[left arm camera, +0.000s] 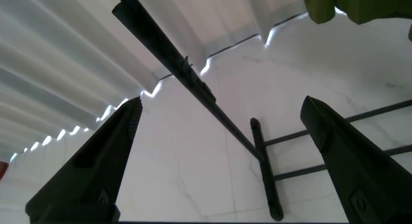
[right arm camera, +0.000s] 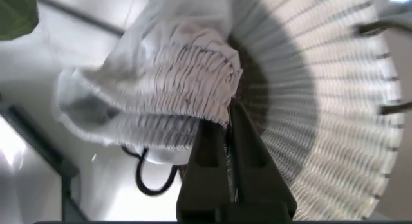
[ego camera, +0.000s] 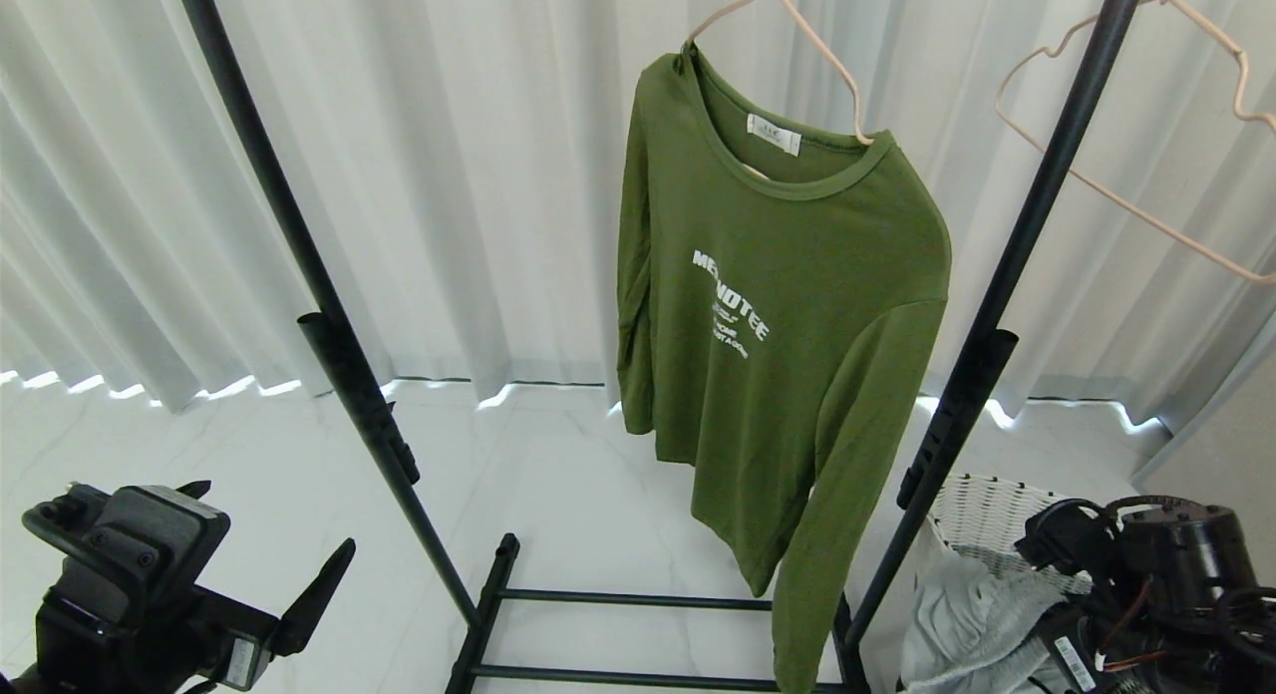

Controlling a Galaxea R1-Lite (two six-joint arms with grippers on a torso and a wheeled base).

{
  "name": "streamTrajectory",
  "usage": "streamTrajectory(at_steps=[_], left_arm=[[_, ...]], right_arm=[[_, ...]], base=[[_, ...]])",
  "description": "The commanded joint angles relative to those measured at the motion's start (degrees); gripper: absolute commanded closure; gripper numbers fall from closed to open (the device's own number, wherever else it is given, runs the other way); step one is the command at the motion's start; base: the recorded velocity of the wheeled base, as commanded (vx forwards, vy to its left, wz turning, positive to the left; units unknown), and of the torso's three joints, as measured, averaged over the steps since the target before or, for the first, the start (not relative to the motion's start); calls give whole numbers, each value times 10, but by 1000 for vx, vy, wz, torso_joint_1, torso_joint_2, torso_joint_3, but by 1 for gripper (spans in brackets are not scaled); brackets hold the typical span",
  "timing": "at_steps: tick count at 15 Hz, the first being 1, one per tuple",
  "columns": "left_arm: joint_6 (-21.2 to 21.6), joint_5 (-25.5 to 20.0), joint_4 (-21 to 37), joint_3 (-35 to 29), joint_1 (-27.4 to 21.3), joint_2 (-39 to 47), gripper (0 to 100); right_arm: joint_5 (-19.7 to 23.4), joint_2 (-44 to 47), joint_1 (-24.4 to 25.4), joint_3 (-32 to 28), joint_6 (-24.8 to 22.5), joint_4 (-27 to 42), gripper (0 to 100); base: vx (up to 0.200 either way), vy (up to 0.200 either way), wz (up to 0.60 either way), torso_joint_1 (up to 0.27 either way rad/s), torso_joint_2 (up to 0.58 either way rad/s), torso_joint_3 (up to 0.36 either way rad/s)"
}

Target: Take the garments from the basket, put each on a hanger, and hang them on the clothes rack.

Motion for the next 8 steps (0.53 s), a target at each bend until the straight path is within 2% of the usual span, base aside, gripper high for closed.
streamTrajectory(at_steps=[1, 2, 4, 7, 8], left_arm=[[1, 1, 0, 0, 0, -4, 0], [1, 5, 0, 0, 0, -6, 0], [1, 11, 1, 0, 0, -18, 0], [4, 12, 8, 0, 0, -38, 0], [5, 12, 11, 0, 0, -43, 0]], right_arm=[[-36, -105, 11, -33, -34, 13, 100], [-36, -131, 10, -59, -49, 38, 100], [-36, -190, 12, -140, -68, 143, 100], [-35, -262, 19, -242, -69, 299, 100], [-35, -273, 20, -252, -69, 316, 100]], base=[[0, 0, 0, 0, 0, 0], [-200, 0, 0, 2, 2, 2], [-200, 0, 0, 7, 7, -2], [-200, 0, 0, -1, 1, 4], [-200, 0, 0, -2, 2, 2]])
